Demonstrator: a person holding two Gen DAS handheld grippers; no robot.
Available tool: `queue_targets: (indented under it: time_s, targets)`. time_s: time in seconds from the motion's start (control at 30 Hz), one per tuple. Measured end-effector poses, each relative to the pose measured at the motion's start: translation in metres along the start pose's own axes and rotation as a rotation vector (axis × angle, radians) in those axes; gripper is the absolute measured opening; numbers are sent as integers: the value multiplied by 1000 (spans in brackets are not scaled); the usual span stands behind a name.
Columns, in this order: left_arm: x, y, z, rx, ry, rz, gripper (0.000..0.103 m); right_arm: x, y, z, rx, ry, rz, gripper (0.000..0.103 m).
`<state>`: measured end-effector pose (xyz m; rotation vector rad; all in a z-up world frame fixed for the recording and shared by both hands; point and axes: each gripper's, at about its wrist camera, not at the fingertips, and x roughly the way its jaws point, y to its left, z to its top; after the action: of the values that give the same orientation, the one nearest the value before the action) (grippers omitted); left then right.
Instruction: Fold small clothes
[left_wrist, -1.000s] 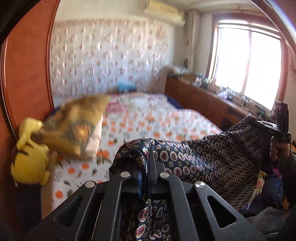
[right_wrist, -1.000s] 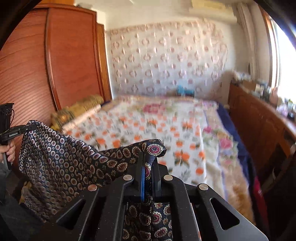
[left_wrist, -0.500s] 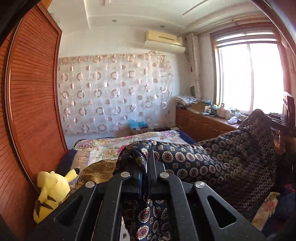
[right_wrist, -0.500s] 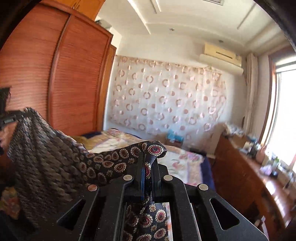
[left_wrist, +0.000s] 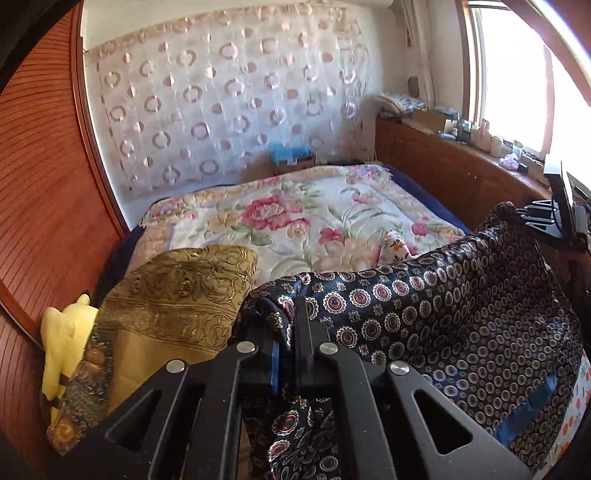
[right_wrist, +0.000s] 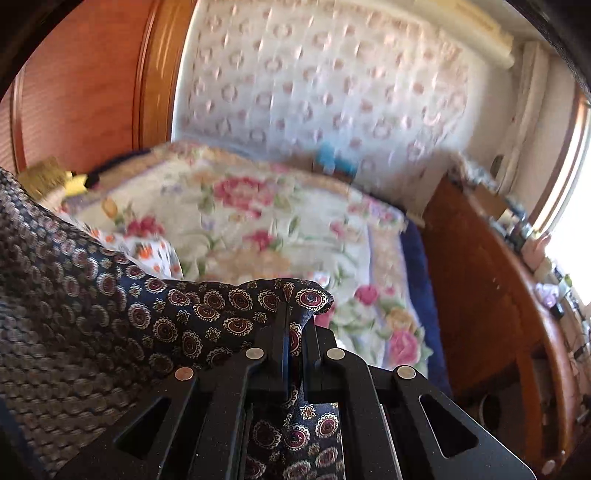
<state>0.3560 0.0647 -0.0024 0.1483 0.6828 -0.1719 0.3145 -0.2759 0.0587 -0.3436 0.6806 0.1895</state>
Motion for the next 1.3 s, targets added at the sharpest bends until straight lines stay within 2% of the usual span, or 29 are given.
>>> queue_targets:
  time_s: [0.07,0.17,0.23,0.33,0.37,0.47,0.57,0.63,0.67,0.7,0.73,0.97,1.07,1.17,1.3]
  targets:
    - [8,-2,-1,5,21,-8,6,22,0,8,2,19,17,4]
    - [13,-4,1,29,39,-2,22,42,4,16,0,40,41,4]
    - [10,-6,1,42,40,-11,44,54,-4,15,5,56,53,4]
    - [3,-9,-2,63,48,-11,49,65,-15,11,27,85,71,5]
    - [2,-8,-4,67,52,-12,49,68,-30,6,39,91,76,6]
    - [-5,-7,-10,90,56,12,49,46,-51,5,76,102,59,18]
    - [-17,-3,-23,65,74,0,49,39,-57,5,108,119,42,40]
    - [-25,-2,-33,43,77,-21,50,35,-59,4,118,111,20,45]
    - [-30,-1,-39,31,79,-27,56,27,-60,2,128,99,16,45]
    - [-33,-2,-43,17,79,-38,69,17,-62,-1,143,86,25,45]
    - [-38,-2,-50,-1,78,-64,75,11,-62,-5,155,80,39,45]
    - [-63,-14,-88,-53,84,-119,75,-69,-47,-48,167,71,129,45]
    - [-69,-14,-105,-80,87,-103,75,-97,-41,-75,193,96,160,45]
    - [-71,-9,-121,-97,93,-55,75,-119,-38,-103,229,132,183,45]
    - [-69,-4,-132,-126,111,-48,59,-136,-43,-128,276,154,191,45]
